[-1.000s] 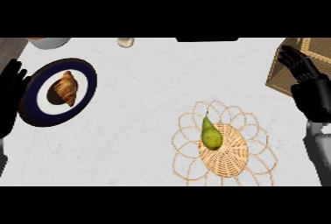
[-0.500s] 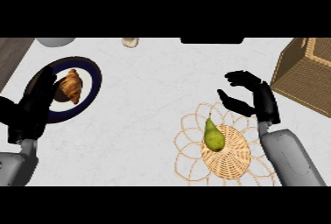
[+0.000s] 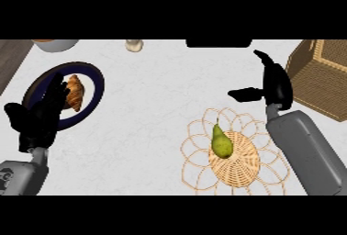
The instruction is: Pick the pear from the placemat and place it in the basket
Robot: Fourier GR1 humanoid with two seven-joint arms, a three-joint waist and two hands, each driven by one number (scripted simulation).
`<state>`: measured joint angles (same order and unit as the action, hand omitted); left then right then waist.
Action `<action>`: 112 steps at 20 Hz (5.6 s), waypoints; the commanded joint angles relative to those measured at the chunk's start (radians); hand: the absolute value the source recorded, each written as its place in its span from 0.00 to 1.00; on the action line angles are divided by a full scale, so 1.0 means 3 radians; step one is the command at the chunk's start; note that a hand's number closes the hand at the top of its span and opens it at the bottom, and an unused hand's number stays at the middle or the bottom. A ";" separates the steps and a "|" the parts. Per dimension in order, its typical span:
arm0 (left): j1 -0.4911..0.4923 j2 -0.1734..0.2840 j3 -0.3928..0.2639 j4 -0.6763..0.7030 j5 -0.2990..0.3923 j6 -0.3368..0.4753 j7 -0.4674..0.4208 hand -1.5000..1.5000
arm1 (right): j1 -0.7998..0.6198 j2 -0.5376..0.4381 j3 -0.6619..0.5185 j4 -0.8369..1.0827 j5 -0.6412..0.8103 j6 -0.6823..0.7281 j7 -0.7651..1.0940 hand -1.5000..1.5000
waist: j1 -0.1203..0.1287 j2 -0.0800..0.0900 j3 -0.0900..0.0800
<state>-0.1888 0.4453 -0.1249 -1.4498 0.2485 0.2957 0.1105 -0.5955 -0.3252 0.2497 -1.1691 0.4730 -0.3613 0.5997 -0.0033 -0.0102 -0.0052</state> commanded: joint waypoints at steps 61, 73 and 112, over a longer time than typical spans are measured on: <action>0.0011 -0.0588 0.0604 -0.0200 -0.0685 -0.0524 0.0271 0.50 | 0.1132 0.0736 0.0095 -0.1005 0.0564 0.1858 0.1033 0.00 | 0.0017 0.0033 0.0018; 0.0001 -0.0675 0.0738 -0.0198 -0.0848 -0.0663 0.0253 0.50 | 0.1160 0.0849 -0.0115 -0.0874 0.0718 0.1950 0.0764 0.00 | 0.0012 0.0032 0.0018; -0.0057 -0.0749 0.0873 -0.0008 -0.0854 -0.0748 0.0099 0.50 | 0.1808 0.1076 0.0102 -0.0273 0.0395 0.0516 -0.2006 1.00 | 0.0018 0.0047 0.0025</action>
<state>-0.2060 0.2155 0.1248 -1.4725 -0.0131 0.0772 0.1631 -0.0958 -0.0417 0.2733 -1.2873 0.6764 -0.1173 0.1714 -0.0034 -0.0182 -0.0191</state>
